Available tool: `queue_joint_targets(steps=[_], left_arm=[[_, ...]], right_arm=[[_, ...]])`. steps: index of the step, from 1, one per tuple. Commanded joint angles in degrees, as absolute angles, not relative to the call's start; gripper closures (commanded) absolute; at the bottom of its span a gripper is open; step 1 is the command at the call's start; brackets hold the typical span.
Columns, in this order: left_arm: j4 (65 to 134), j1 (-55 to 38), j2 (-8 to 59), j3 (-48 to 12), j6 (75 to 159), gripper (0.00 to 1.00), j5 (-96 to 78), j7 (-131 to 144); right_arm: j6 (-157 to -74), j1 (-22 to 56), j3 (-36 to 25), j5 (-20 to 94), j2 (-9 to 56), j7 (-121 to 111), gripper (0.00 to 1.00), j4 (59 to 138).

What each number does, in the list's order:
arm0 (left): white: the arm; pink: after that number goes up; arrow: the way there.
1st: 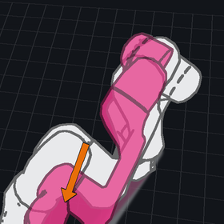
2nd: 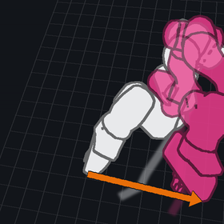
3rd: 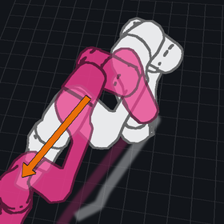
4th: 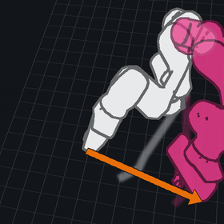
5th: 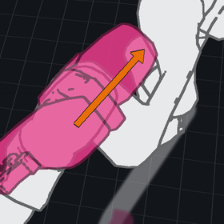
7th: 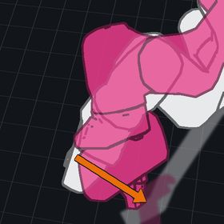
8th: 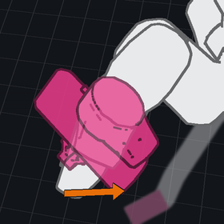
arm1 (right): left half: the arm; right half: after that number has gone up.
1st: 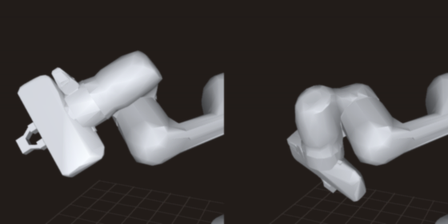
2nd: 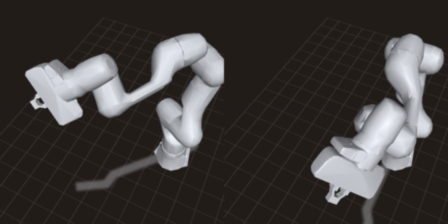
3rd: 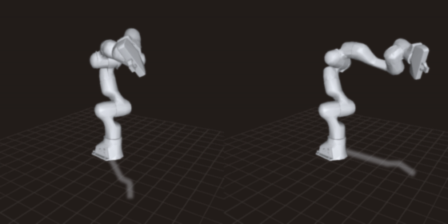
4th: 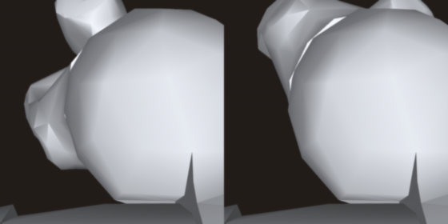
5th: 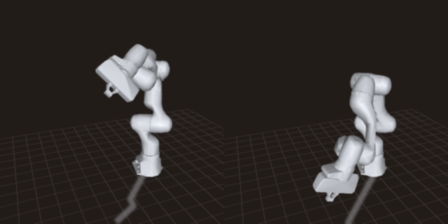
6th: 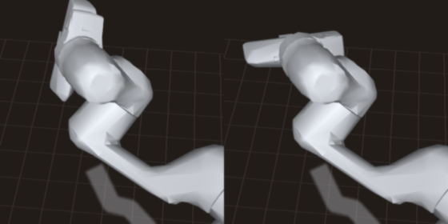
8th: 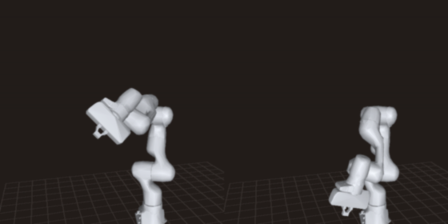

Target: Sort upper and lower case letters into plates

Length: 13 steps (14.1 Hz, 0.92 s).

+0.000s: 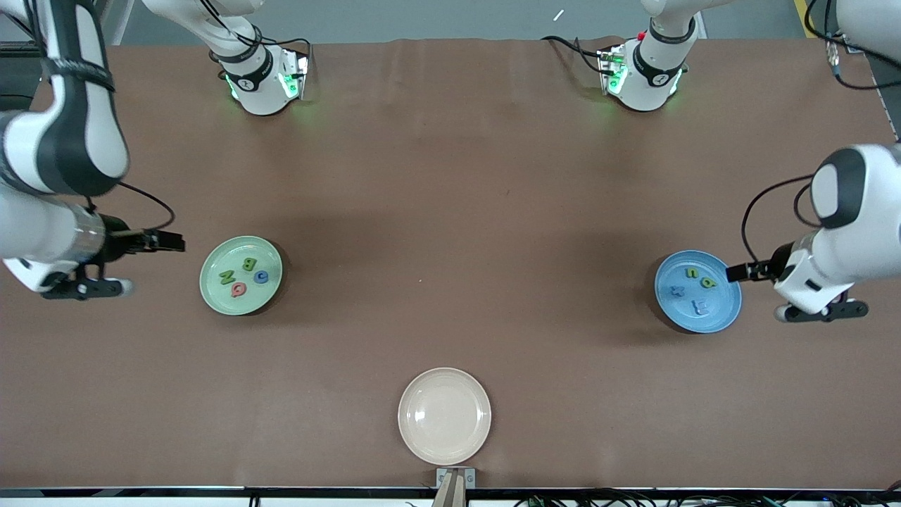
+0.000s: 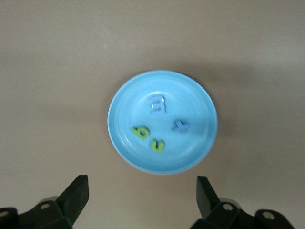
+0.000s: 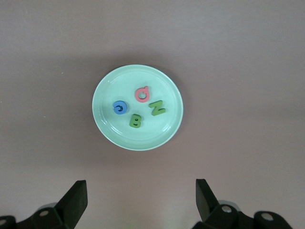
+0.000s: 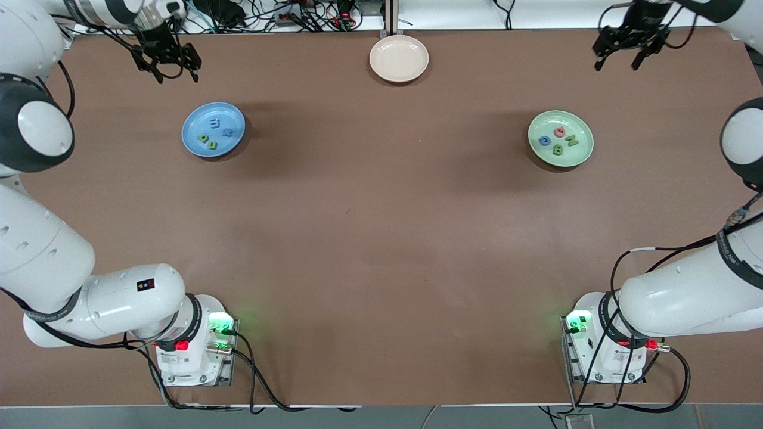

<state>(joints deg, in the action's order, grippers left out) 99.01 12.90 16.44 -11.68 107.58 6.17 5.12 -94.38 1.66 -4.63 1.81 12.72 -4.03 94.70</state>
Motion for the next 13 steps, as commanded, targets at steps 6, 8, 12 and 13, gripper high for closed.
queue_joint_targets(steps=[6, 8, 12, 13], left_arm=[[101.3, -4.6, 1.6, 6.1, 103.0, 0.01, -0.1, 0.7], [101.1, -4.4, -0.9, 5.7, 102.5, 0.01, -0.1, 0.7], [94.9, -3.8, -2.4, 5.0, 95.4, 0.0, -0.1, 0.7], [91.9, -3.9, -2.2, 5.0, 92.5, 0.0, -0.1, 0.7]], right_arm=[[-92.0, -1.0, -4.0, 0.8, 5.4, -4.6, 0.0, 96.2], [-92.0, -1.3, -4.0, -2.1, 5.4, -7.1, 0.0, 96.2], [-91.8, -1.3, -4.0, -2.8, 5.4, -7.1, 0.0, 96.2], [-91.8, -1.3, -4.0, -2.8, 5.5, -7.1, 0.0, 96.1]])
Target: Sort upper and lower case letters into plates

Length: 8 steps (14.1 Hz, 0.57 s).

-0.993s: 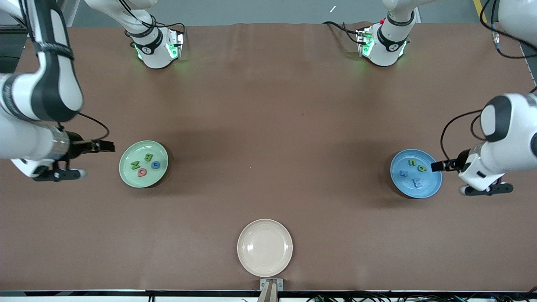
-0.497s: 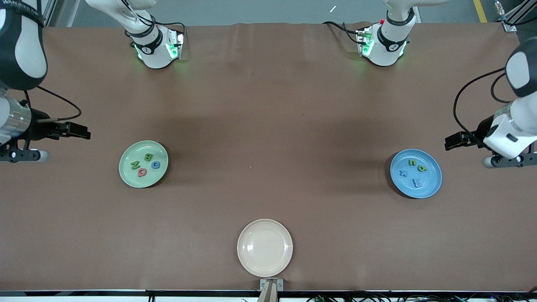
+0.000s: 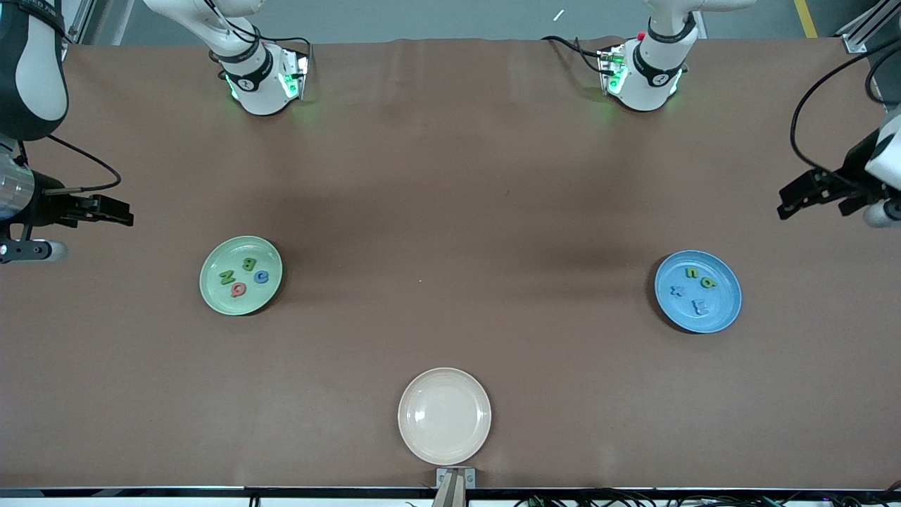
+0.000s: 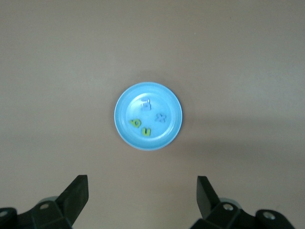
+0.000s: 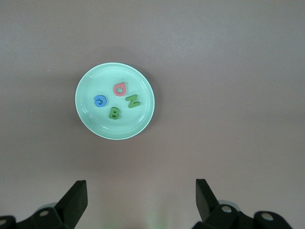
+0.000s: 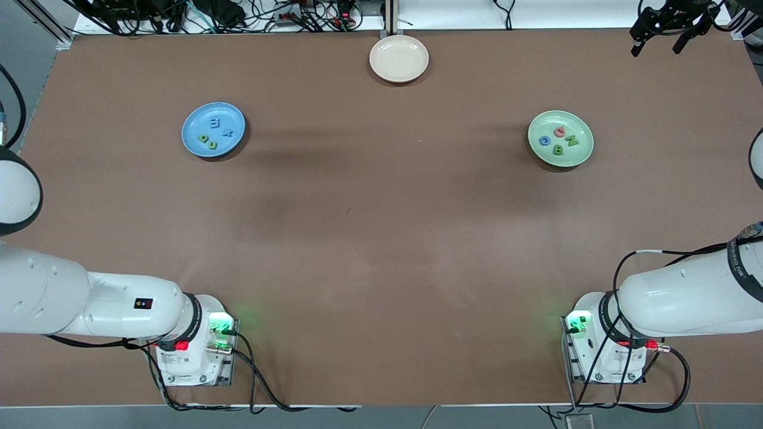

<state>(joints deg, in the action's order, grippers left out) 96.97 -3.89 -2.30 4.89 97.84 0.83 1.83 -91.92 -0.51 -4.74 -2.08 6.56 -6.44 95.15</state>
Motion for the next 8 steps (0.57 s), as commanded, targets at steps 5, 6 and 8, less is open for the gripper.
queue_joint_targets(steps=[5, 6, 8], left_arm=[[86.9, -4.7, -1.6, 4.9, 90.6, 0.0, 0.1, 1.1], [86.9, -4.9, -1.5, 4.7, 90.6, 0.0, 0.2, 1.1], [86.4, -4.8, -0.3, 2.8, 90.6, 0.0, 0.4, 1.1]], right_arm=[[-91.4, -1.4, -4.0, -2.1, 6.0, -6.9, 0.0, 94.5], [-91.4, -1.5, -4.0, -1.9, 6.2, -6.7, 0.0, 93.0], [-89.0, -1.5, -4.0, -1.8, 9.3, -6.6, 0.0, 88.1]])
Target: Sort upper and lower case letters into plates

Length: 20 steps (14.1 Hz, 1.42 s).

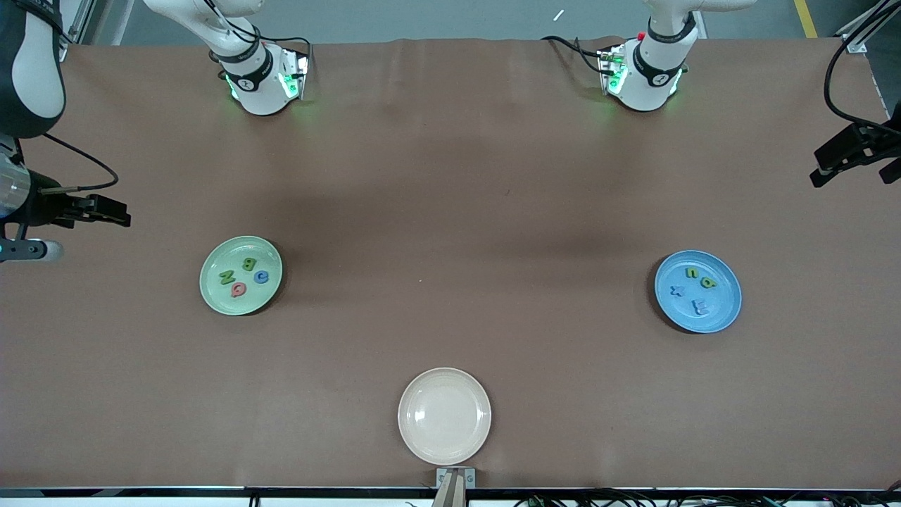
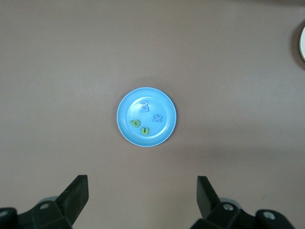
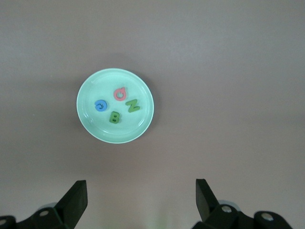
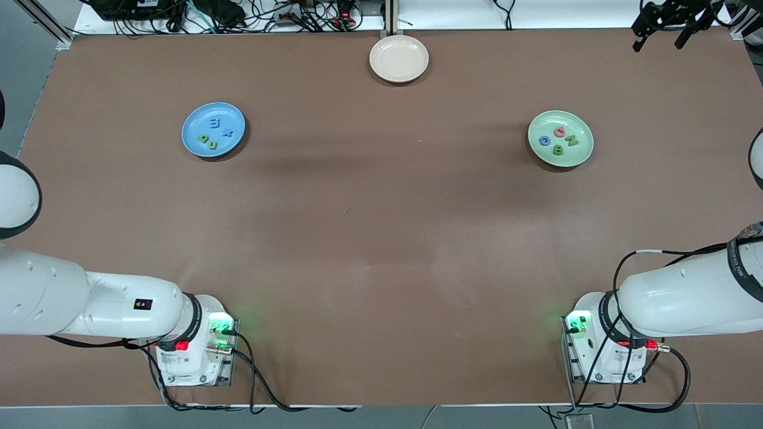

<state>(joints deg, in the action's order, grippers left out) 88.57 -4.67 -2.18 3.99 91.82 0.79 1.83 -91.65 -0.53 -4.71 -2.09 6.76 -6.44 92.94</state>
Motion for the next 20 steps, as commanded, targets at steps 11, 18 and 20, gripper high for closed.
queue_joint_targets(steps=[11, 18, 20], left_arm=[[85.7, -4.3, 1.7, 2.6, 89.7, 0.0, -0.6, -0.7], [85.6, -4.5, 1.2, 2.5, 89.8, 0.0, -0.7, -0.6], [85.5, -4.5, 1.1, 2.5, 89.7, 0.0, -0.7, -0.6]], right_arm=[[-84.3, -2.2, -3.9, -1.7, 10.7, -6.6, 0.0, 84.7], [-83.8, -1.8, -3.5, -0.9, 9.7, -6.5, 0.0, 85.9], [-83.3, -1.6, -3.5, -1.0, 7.9, -6.6, 0.0, 87.0]])
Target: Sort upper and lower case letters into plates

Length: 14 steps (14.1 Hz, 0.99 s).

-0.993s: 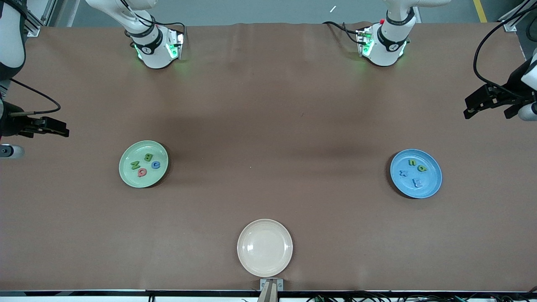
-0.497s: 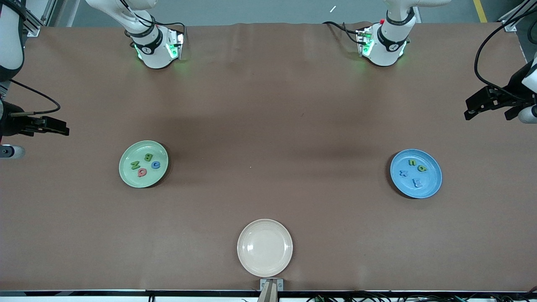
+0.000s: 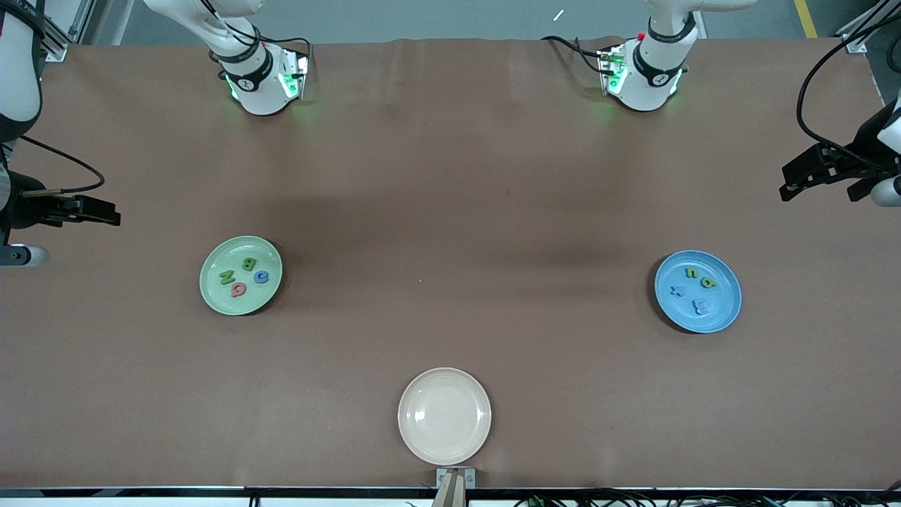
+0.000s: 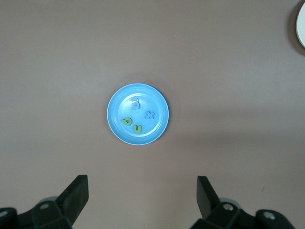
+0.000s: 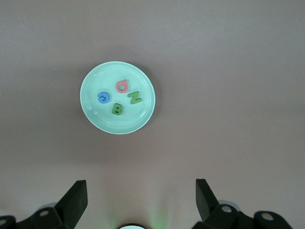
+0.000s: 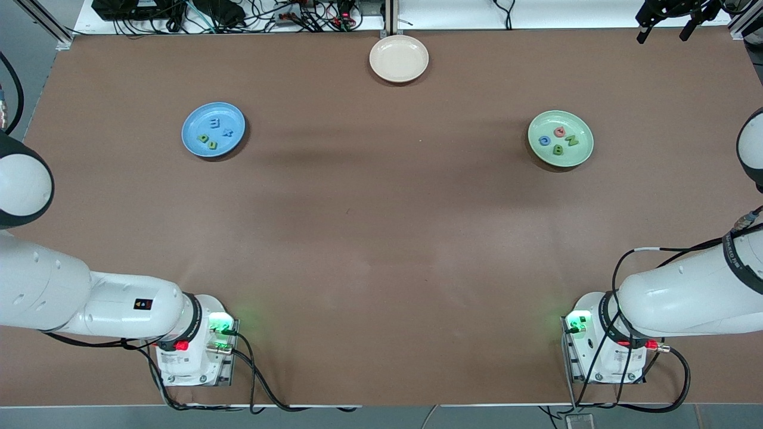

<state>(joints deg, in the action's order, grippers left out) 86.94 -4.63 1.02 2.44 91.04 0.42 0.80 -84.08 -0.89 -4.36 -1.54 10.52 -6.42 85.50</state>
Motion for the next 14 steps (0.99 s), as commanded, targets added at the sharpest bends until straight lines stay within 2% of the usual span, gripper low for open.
queue_joint_targets(steps=[1, 4, 9, 14], left_arm=[[85.5, -4.6, 1.1, 2.4, 89.8, 0.0, -0.8, -0.6], [85.6, -4.3, 1.1, 1.7, 89.8, 0.0, -1.0, -0.6], [85.5, -4.0, 1.0, 1.6, 89.7, 0.0, -1.0, -0.6], [85.5, 3.2, 1.0, -6.1, 89.8, 0.0, -1.9, -0.5]], right_arm=[[-83.2, -1.5, -3.5, -0.9, 6.8, -6.6, 0.0, 88.0], [-83.2, -1.7, -3.5, -1.0, 1.4, -6.7, 0.0, 92.1], [-81.5, -1.2, -3.3, -1.0, -2.7, -7.0, 0.0, 92.2], [-82.2, -0.7, -3.3, -1.0, -3.8, -7.1, 0.0, 91.8]])
